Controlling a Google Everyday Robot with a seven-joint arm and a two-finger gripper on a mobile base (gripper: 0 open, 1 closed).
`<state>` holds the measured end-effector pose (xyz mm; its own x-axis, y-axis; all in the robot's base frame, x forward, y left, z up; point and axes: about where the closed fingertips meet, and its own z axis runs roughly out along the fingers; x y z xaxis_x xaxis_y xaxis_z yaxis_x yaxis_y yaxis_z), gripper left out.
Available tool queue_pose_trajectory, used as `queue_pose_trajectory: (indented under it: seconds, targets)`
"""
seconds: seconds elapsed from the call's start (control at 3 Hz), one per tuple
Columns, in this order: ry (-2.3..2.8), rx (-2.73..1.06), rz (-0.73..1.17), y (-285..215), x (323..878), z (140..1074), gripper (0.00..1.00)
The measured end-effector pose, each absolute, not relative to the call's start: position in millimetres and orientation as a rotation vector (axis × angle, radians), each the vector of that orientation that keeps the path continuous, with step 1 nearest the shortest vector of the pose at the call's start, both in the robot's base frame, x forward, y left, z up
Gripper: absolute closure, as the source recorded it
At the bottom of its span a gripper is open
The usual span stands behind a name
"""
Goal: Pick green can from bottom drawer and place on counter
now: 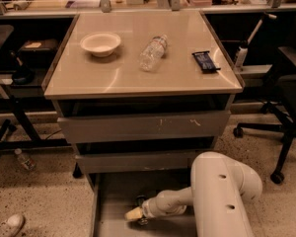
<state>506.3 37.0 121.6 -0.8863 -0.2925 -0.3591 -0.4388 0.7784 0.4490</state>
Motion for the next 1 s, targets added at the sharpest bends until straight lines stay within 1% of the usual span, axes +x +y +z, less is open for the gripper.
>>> queue_pose_trajectory:
  seconds: [1.0]
  targets:
    - [2.702, -0.567, 0.778, 37.0, 506.4, 125.7, 0.89]
